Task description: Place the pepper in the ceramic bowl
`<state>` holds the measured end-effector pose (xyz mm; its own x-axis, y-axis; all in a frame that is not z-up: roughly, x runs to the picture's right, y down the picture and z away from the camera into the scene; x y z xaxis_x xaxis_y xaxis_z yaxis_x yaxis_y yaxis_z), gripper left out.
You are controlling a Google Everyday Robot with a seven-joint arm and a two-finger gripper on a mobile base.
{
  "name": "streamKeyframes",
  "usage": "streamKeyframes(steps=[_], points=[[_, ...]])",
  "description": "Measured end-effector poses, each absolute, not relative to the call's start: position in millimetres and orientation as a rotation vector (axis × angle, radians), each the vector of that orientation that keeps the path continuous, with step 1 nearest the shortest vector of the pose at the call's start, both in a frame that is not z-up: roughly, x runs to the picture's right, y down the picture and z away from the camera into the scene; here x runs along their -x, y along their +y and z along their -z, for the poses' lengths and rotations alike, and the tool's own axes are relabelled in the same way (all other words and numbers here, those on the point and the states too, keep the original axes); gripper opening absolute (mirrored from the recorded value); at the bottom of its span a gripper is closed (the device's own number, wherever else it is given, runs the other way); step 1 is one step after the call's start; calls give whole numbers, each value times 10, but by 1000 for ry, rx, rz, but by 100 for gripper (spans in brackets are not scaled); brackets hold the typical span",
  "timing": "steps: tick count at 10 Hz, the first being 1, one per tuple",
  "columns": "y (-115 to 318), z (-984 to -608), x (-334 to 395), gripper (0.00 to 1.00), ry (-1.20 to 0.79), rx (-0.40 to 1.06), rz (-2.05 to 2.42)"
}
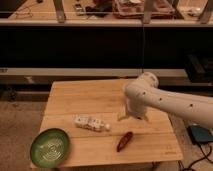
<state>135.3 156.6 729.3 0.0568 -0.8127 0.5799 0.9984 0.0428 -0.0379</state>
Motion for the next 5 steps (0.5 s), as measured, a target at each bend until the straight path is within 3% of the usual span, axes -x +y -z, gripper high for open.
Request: streamKeyframes(steps=[5], points=[[2175, -7689, -1202, 80, -487, 495, 1443]])
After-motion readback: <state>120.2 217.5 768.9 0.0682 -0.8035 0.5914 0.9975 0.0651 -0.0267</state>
